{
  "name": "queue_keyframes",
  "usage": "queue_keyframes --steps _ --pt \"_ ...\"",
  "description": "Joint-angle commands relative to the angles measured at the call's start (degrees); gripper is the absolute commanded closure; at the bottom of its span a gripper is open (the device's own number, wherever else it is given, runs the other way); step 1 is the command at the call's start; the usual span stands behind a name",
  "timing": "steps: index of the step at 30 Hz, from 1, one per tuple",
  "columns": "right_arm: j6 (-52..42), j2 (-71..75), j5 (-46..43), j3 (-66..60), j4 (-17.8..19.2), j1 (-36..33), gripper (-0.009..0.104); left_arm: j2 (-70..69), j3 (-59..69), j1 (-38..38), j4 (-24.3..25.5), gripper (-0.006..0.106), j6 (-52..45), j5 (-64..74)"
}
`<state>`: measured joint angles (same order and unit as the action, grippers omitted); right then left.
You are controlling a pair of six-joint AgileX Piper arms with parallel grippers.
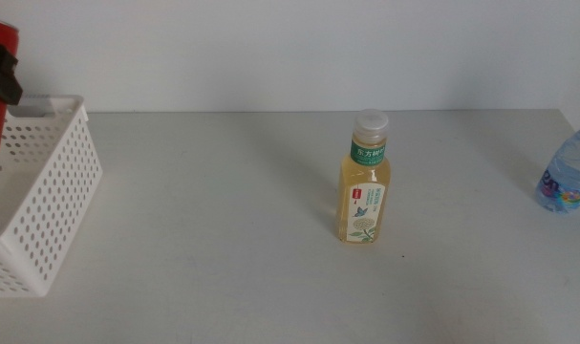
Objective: Use arms to grab the bottles and put them into the dustbin to the left of the table.
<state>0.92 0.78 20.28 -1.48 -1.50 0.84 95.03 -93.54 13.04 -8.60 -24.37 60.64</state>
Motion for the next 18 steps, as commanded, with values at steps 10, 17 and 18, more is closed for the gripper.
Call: queue_keyframes --steps 10,17,18 --pt "-0.49 1.24 -3.47 0.36 0.75 0.28 0.027 8.2 -4.99 3.68 0.79 0.102 -0.19 1.18" --pt "-0.49 1.24 -3.47 0.36 0.75 0.28 0.027 15.03 -4.99 3.68 4.72 0.102 2.14 1.02" --pt "-0.49 1.24 -3.47 0.36 0.75 0.28 0.027 15.78 -4.99 3.68 5.47 0.102 2.61 1.02"
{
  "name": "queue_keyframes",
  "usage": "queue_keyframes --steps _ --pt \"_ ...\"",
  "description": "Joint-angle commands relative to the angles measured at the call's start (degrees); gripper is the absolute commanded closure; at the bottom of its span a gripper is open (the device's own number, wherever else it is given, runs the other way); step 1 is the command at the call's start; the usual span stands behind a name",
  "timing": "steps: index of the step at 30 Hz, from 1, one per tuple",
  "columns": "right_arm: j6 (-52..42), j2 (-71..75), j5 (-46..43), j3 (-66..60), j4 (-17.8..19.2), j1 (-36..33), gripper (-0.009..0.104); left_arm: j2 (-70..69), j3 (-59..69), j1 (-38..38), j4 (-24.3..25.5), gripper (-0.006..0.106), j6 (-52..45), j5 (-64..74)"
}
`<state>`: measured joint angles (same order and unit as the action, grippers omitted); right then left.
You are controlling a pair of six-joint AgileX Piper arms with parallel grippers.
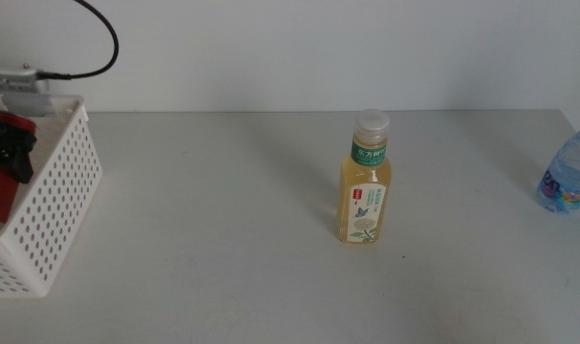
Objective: Use arms to grab the bottles and put them into the dustbin to the left of the table.
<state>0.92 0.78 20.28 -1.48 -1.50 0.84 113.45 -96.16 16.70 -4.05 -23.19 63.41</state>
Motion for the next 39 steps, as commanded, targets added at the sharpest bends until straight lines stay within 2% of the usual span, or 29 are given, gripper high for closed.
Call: queue_keyframes --steps 1,6,12,17,19,23,31,36,39 --pt "-0.49 1.24 -3.47 0.36 0.75 0.28 0.027 -1.83 -2.37 0.01 1.86 0.102 2.15 -1.68" --pt "-0.49 1.24 -3.47 0.36 0.75 0.28 0.027 0.77 -2.29 0.01 3.38 0.098 4.25 -1.54" --pt "-0.49 1.24 -3.47 0.36 0.75 0.28 0.027 1.44 -2.29 0.01 5.05 0.079 4.37 -1.6" --pt "-0.49 1.24 -3.47 0.36 0.75 0.28 0.027 1.44 -2.29 0.01 5.21 0.051 4.37 -1.5" --pt "-0.49 1.24 -3.47 0.36 0.75 0.28 0.027 1.39 -2.29 0.01 5.56 0.028 4.51 -1.06" --pt "-0.49 1.24 -3.47 0.36 0.75 0.28 0.027 0.34 -2.29 0.01 7.51 0.009 6.91 -0.68" --pt "-0.49 1.24 -3.47 0.36 0.75 0.28 0.027 -8.24 -2.29 -0.32 6.79 0.007 7.3 -0.68" --pt "-0.49 1.24 -3.47 0.36 0.75 0.28 0.027 -16.3 -2.29 -3.04 0.04 0.007 8.01 0.18" --pt "-0.49 1.24 -3.47 0.36 0.75 0.28 0.027 -20.87 -2.29 -5.83 -1.96 0.007 9.95 -0.12"
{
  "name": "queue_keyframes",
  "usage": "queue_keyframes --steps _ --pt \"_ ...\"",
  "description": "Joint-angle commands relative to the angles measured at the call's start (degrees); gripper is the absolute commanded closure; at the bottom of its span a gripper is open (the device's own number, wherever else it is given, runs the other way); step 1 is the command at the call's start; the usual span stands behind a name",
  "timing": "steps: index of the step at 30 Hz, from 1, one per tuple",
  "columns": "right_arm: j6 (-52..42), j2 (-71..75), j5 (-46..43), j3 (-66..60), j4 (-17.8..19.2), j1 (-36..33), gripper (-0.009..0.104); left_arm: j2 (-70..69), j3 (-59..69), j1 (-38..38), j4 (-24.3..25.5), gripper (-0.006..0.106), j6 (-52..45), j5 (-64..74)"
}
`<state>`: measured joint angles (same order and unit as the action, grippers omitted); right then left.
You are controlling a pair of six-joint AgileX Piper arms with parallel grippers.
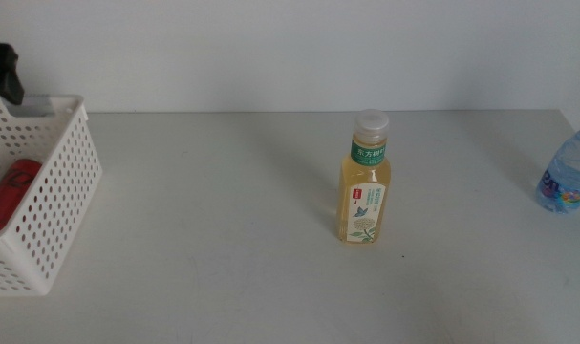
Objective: Use arms to grab the bottles and put them into the dustbin to the left of the table.
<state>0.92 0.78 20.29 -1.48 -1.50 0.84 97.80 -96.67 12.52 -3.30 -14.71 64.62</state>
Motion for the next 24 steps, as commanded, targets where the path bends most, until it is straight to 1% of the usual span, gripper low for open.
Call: queue_keyframes --steps 1,9,12,16,21,24 --pt "-0.49 1.24 -3.49 0.36 0.75 0.28 0.027 -6.67 -1.72 -2.88 -3.27 0.007 1.97 -1.18" --pt "-0.49 1.24 -3.49 0.36 0.75 0.28 0.027 -15.94 2.19 -16.33 -3.49 0.007 3.29 0.58" --pt "-0.49 1.24 -3.49 0.36 0.75 0.28 0.027 -19.06 6.1 -22.46 -3.13 0.007 5.53 -2.44" --pt "-0.49 1.24 -3.49 0.36 0.75 0.28 0.027 -26.77 17.69 -29.26 -0.42 0.007 8.3 -15.96" --pt "-0.49 1.24 -3.49 0.36 0.75 0.28 0.027 -37.52 37.08 -35.69 -0.22 0.007 9.67 -35.04" --pt "-0.49 1.24 -3.49 0.36 0.75 0.28 0.027 -43.29 47.1 -39.94 -0.27 0.007 11.15 -42.75"
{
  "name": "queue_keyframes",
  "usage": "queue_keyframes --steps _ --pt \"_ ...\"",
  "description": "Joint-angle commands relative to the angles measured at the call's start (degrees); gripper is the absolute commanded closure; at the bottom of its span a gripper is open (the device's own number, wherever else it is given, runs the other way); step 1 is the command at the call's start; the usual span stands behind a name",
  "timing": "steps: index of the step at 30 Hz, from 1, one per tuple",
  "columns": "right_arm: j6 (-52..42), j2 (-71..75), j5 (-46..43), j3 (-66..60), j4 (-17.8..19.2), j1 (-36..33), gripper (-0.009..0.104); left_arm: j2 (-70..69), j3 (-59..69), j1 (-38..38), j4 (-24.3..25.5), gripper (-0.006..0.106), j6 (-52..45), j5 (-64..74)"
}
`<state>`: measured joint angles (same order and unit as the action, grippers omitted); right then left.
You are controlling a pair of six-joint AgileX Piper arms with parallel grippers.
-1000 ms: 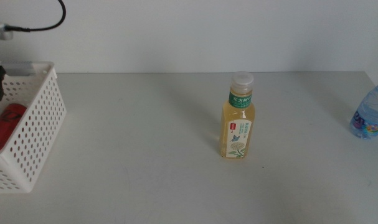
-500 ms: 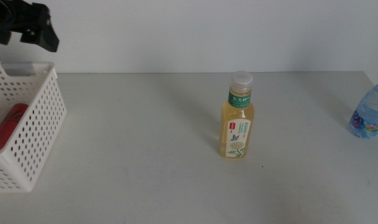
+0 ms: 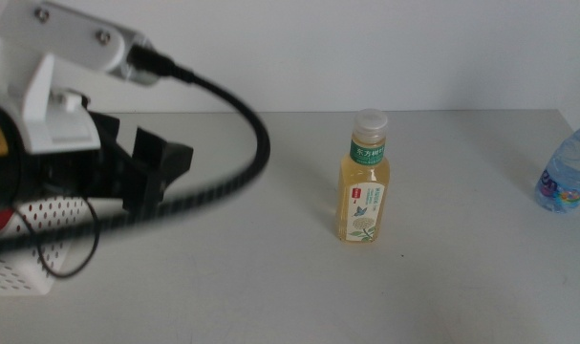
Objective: Use arms to grab the bottles and put them into the dustbin to the left of the table.
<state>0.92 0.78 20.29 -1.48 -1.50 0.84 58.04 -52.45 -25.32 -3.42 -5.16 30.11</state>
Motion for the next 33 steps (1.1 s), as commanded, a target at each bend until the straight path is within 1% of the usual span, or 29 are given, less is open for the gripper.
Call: queue_keyframes --steps 1,6,10,12,22,24,26,31,33 --pt "-0.49 1.24 -3.49 0.36 0.75 0.28 0.027 -5.18 6.0 -3.81 -0.09 0.007 1.71 -10.55" --pt "-0.49 1.24 -3.49 0.36 0.75 0.28 0.027 -9.87 16.36 -10.85 2.99 0.007 4.7 -18.44" --pt "-0.49 1.24 -3.49 0.36 0.75 0.28 0.027 -10.29 20.62 -13.57 6.49 0.007 8.91 -23.65" --pt "-0.49 1.24 -3.49 0.36 0.75 0.28 0.027 -9.99 21.6 -13.64 6.82 0.007 9.8 -25.35" --pt "-0.49 1.24 -3.49 0.36 0.75 0.28 0.027 -9.8 21.66 -13.52 6.82 0.007 10.06 -25.25" --pt "-0.49 1.24 -3.49 0.36 0.75 0.28 0.027 -8.76 21.66 -13.52 7.18 0.007 9.56 -30.11" --pt "-0.49 1.24 -3.49 0.36 0.75 0.28 0.027 -7.39 21.66 -13.52 7.2 0.007 9.39 -31.91" --pt "-0.49 1.24 -3.49 0.36 0.75 0.28 0.027 -2.48 21.66 -13.52 5.69 0.007 11.25 -33.13" --pt "-0.49 1.24 -3.49 0.36 0.75 0.28 0.027 0.26 21.66 -13.52 7.44 0.007 10.73 -36.73"
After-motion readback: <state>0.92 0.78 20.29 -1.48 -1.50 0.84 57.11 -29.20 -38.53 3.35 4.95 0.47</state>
